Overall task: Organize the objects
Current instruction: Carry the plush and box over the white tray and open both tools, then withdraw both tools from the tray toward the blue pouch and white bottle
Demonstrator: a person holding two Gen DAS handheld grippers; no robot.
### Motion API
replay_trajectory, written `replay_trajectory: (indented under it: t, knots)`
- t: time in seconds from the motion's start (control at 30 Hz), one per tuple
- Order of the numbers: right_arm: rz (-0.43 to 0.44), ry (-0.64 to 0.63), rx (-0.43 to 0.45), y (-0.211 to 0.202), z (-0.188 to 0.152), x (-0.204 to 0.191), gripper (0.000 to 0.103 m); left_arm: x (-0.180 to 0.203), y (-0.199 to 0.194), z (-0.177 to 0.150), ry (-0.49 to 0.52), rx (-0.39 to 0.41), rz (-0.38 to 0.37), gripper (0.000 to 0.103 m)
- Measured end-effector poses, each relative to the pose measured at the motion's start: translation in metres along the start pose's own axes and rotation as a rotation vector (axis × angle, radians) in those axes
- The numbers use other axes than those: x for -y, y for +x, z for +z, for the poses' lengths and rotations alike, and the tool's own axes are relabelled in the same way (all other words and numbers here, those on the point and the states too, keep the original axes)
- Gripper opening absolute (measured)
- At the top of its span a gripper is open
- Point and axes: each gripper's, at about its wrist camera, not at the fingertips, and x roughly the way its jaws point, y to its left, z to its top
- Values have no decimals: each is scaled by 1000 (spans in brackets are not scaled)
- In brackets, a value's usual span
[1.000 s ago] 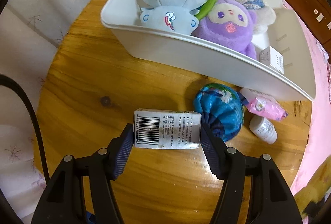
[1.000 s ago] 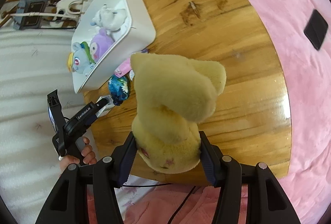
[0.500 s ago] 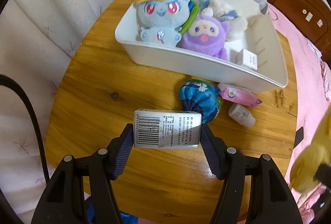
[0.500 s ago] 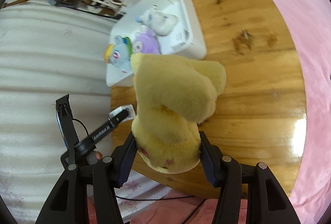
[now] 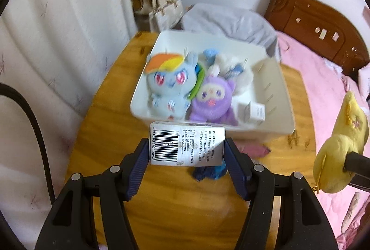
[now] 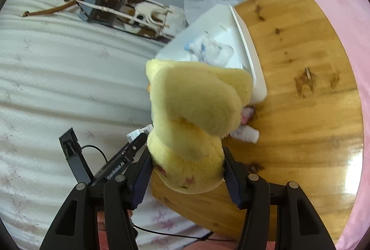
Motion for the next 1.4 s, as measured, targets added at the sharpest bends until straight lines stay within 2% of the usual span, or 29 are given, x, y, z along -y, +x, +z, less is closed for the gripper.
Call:
replay_trajectory:
  t: [0.13, 0.43, 0.8, 1.07, 1.17, 1.27, 1.4]
  knots:
    - [39, -1, 61, -1, 10, -3, 58, -1, 5, 18, -1, 35, -36, 67]
    - [146, 28, 128, 16, 31, -3, 59, 3, 23, 46, 35, 70, -95, 67]
    - [135, 101, 131, 58, 52, 9, 61, 13, 57, 66, 88, 12, -165, 67]
    - [83, 139, 123, 81, 60, 22, 62, 19, 74, 72, 135, -36, -167, 68]
    - [89, 145, 134, 84, 61, 24, 62, 20, 77, 73, 143, -52, -168, 68]
    - [76, 140, 141, 82, 61, 24, 63, 20, 75, 73, 146, -45, -158, 73]
    - [88, 122, 151, 77, 58, 20, 69, 20, 70, 72, 139, -39, -149, 76]
